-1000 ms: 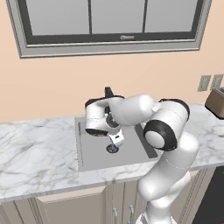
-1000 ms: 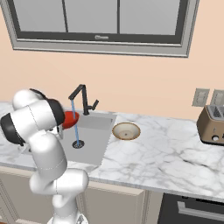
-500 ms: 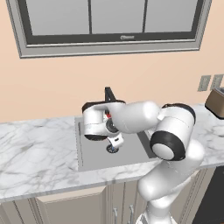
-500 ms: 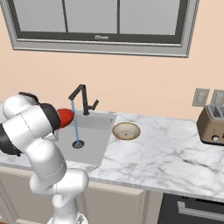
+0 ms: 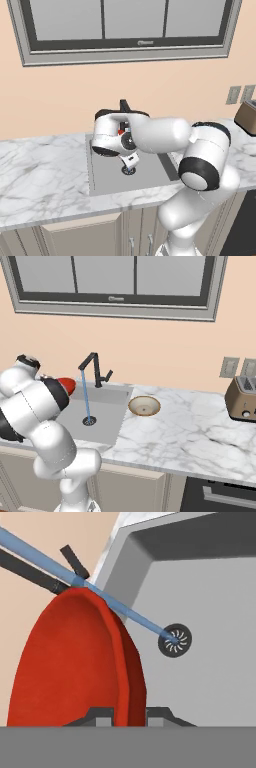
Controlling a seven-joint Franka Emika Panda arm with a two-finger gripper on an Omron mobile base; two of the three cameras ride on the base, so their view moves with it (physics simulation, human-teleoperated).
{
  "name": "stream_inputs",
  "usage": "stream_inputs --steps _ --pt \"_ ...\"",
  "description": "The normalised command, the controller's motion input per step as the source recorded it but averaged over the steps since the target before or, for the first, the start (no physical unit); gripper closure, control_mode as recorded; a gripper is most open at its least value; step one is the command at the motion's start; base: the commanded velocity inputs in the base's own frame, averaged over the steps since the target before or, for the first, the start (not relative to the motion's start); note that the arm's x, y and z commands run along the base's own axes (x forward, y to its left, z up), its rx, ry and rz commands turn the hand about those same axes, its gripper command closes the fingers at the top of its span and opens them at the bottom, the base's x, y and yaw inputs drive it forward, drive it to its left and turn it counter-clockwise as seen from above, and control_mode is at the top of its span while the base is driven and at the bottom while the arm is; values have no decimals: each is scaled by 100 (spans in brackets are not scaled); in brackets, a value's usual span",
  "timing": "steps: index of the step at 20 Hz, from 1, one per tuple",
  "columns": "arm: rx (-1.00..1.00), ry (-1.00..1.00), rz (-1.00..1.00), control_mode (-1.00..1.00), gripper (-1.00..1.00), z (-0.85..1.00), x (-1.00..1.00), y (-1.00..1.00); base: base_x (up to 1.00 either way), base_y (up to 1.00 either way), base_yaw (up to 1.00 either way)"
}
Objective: Rinse each bowl for a few seconds and place them down in the sink or on the counter.
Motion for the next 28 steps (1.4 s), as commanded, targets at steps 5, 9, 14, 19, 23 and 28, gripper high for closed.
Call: stream_inputs --steps 5,9,14,19,23,28 --pt "-16 5 8 -100 100 39 -14 31 0 0 0" --pt "-16 9 10 -100 100 31 -17 26 0 0 0" --pt "-14 8 11 -100 100 29 -15 26 0 0 0" --pt "-9 8 8 -100 100 30 -3 28 0 0 0" --pt "-7 8 4 -100 100 19 0 35 0 0 0" --pt "-9 9 0 -100 100 9 0 38 0 0 0"
